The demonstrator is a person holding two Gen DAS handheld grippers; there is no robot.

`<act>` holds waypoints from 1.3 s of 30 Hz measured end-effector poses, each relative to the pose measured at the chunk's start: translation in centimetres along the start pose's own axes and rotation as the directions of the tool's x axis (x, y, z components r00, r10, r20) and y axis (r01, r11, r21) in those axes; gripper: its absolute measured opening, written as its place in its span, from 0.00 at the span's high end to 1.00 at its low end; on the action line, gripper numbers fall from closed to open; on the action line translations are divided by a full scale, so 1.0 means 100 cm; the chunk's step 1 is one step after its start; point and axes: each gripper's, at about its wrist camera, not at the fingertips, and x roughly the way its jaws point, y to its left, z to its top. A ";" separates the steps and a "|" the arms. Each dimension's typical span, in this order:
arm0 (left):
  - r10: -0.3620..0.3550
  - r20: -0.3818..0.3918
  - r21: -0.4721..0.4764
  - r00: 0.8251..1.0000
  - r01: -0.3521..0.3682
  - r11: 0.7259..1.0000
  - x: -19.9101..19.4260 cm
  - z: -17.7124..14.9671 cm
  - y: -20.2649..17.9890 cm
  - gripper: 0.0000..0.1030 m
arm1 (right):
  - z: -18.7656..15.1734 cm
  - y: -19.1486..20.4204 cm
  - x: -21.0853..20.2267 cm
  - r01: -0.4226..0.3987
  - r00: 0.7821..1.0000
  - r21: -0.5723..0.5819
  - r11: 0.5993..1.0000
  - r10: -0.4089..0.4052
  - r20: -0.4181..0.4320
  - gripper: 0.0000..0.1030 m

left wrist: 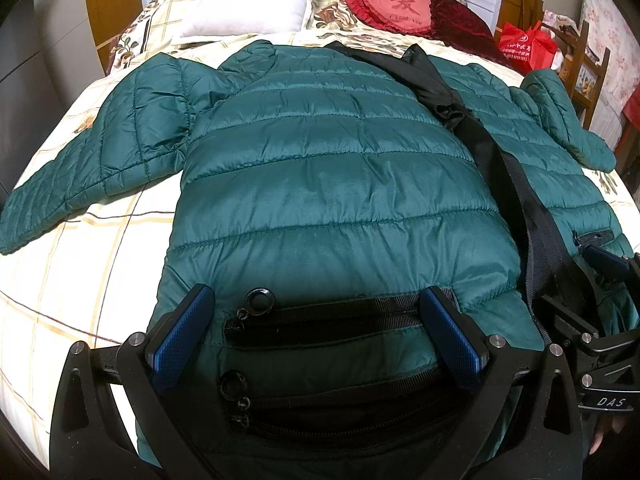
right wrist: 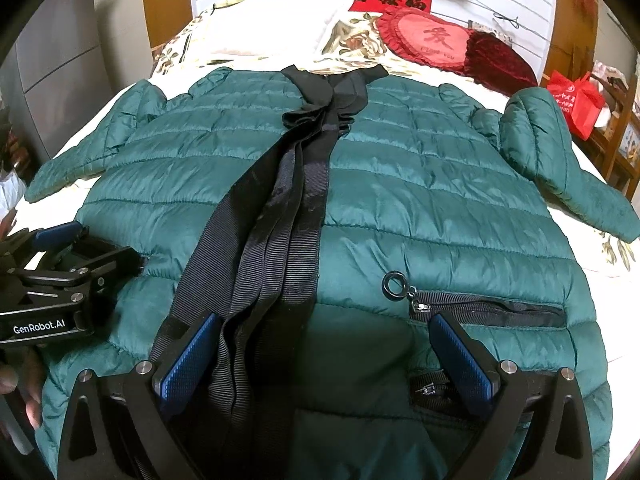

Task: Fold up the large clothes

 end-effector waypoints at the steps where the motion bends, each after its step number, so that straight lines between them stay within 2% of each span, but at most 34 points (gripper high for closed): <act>1: 0.000 0.000 0.000 1.000 0.000 1.000 0.000 0.000 0.000 0.00 | 0.000 0.000 0.000 0.001 1.000 -0.002 1.000 -0.001 -0.001 0.00; 15: 0.002 0.003 -0.002 1.000 -0.002 1.000 -0.001 0.001 0.002 0.00 | 0.003 0.002 -0.002 0.018 1.000 -0.023 1.000 -0.018 -0.006 0.00; 17: 0.001 0.004 -0.003 1.000 -0.001 1.000 -0.001 0.001 0.002 0.00 | 0.006 0.005 -0.006 0.040 0.999 -0.037 0.999 -0.039 0.015 0.00; 19: 0.009 0.015 0.001 1.000 -0.009 1.000 -0.003 0.001 0.001 0.00 | 0.009 0.006 -0.023 0.076 0.992 -0.050 0.996 -0.071 0.101 0.00; 22: 0.062 0.053 0.026 0.997 -0.063 0.998 -0.014 0.003 -0.005 0.00 | 0.010 0.000 -0.057 0.151 0.953 -0.012 0.988 -0.142 0.266 0.00; 24: 0.114 0.125 0.065 0.986 -0.122 0.990 -0.035 0.004 -0.013 0.00 | 0.007 -0.008 -0.078 0.217 0.910 0.042 0.975 -0.217 0.353 0.00; 27: 0.135 0.176 0.085 0.975 -0.152 0.985 -0.064 0.004 -0.020 0.00 | -0.002 -0.015 -0.102 0.294 0.856 0.099 0.951 -0.308 0.416 0.00; 30: 0.117 0.205 0.085 0.972 -0.136 0.987 -0.095 0.004 -0.022 0.00 | -0.010 -0.022 -0.116 0.307 0.836 0.133 0.942 -0.334 0.436 0.00; 35: 0.123 0.218 0.093 0.968 -0.146 0.985 -0.139 0.014 -0.020 0.00 | -0.017 -0.034 -0.118 0.286 0.856 0.176 0.942 -0.334 0.394 0.00; 39: 0.123 0.266 0.059 0.956 -0.144 0.988 -0.168 0.022 -0.009 0.00 | -0.019 -0.037 -0.117 0.290 0.861 0.183 0.940 -0.339 0.378 0.00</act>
